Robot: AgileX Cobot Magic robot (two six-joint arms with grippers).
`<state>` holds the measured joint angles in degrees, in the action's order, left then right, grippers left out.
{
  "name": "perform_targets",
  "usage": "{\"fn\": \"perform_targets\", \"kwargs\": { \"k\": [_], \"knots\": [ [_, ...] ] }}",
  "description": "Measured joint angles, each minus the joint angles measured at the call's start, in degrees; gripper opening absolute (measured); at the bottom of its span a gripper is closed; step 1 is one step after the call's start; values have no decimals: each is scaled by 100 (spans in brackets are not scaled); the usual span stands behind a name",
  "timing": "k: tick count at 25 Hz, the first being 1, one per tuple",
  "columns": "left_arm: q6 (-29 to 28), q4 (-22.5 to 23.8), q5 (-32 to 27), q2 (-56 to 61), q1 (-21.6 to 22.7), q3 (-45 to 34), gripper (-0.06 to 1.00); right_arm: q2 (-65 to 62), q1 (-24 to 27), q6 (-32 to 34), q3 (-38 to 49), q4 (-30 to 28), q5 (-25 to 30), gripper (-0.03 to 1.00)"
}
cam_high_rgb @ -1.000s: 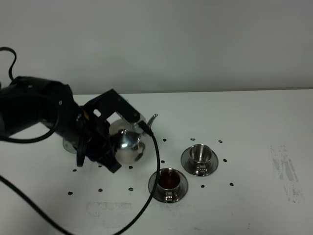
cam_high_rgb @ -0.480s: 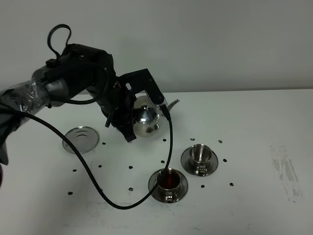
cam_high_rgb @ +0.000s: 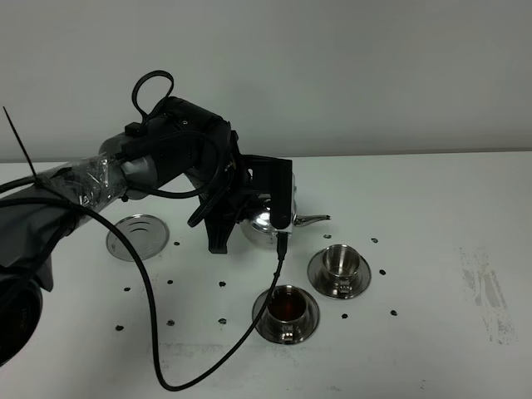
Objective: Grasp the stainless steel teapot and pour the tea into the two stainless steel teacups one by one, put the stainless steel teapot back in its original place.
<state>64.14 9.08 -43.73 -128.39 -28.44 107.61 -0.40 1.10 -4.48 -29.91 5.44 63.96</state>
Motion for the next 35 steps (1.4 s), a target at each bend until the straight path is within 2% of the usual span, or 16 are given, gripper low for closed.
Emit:
{"fn": "perform_targets", "kwargs": {
  "k": [6, 14, 21, 35],
  "knots": [
    [483, 251, 22, 0, -97, 5, 23, 0, 0, 0, 0, 0, 0, 44],
    [1096, 288, 182, -89, -209, 5, 23, 0, 0, 0, 0, 0, 0, 44],
    [1130, 742, 373, -99, -283, 11, 23, 0, 0, 0, 0, 0, 0, 44],
    [1134, 1293, 555, -99, -457, 11, 23, 0, 0, 0, 0, 0, 0, 44]
  ]
}}
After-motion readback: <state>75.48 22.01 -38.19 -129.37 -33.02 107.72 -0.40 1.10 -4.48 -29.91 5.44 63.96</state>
